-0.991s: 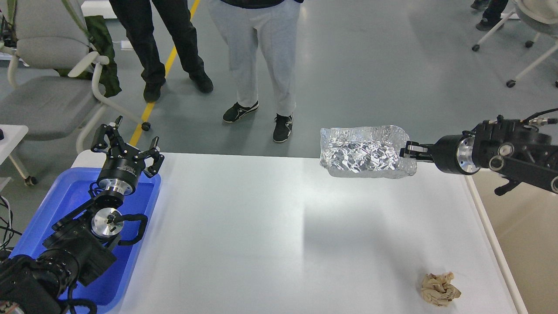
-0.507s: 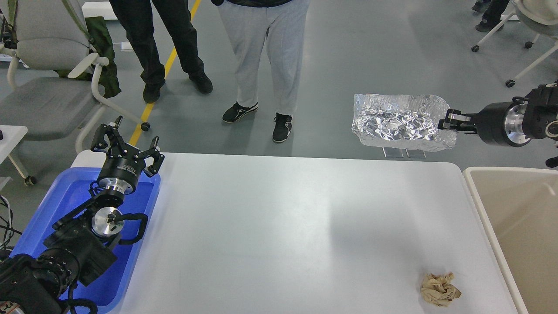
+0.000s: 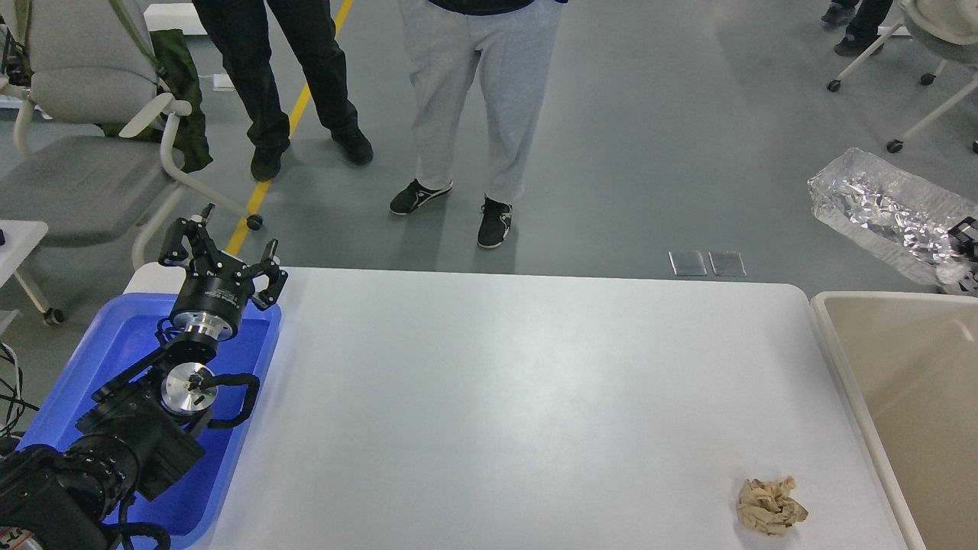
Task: Tidy desktop
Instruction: 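Lower the container into the beige bin and release it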
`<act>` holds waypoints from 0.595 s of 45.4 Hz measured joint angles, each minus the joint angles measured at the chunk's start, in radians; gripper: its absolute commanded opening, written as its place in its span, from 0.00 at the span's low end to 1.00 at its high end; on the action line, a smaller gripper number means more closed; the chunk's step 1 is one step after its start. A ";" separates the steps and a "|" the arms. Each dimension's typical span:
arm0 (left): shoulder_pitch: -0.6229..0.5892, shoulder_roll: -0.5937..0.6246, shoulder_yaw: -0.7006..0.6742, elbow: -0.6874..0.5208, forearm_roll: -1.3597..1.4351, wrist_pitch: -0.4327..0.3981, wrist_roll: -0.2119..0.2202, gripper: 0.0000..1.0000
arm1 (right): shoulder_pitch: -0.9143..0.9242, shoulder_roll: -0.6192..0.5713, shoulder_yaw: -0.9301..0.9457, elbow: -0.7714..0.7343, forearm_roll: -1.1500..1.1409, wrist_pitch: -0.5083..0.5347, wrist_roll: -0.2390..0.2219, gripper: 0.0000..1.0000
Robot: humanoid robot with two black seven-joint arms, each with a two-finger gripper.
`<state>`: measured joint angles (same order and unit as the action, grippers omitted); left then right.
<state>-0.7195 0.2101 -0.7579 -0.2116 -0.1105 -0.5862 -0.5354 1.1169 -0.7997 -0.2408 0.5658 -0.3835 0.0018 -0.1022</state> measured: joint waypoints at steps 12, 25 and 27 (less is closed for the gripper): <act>0.000 0.000 0.000 0.000 0.000 0.000 0.000 1.00 | -0.167 0.107 0.017 -0.221 0.244 -0.114 -0.054 0.00; 0.000 0.000 0.000 0.000 0.000 0.000 0.000 1.00 | -0.340 0.209 0.115 -0.383 0.354 -0.186 -0.082 0.00; 0.000 0.000 0.001 0.000 0.000 0.000 0.000 1.00 | -0.360 0.217 0.129 -0.396 0.360 -0.193 -0.083 0.00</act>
<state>-0.7194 0.2102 -0.7573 -0.2117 -0.1104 -0.5861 -0.5353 0.7567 -0.5830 -0.1115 0.1696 -0.0232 -0.1909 -0.1856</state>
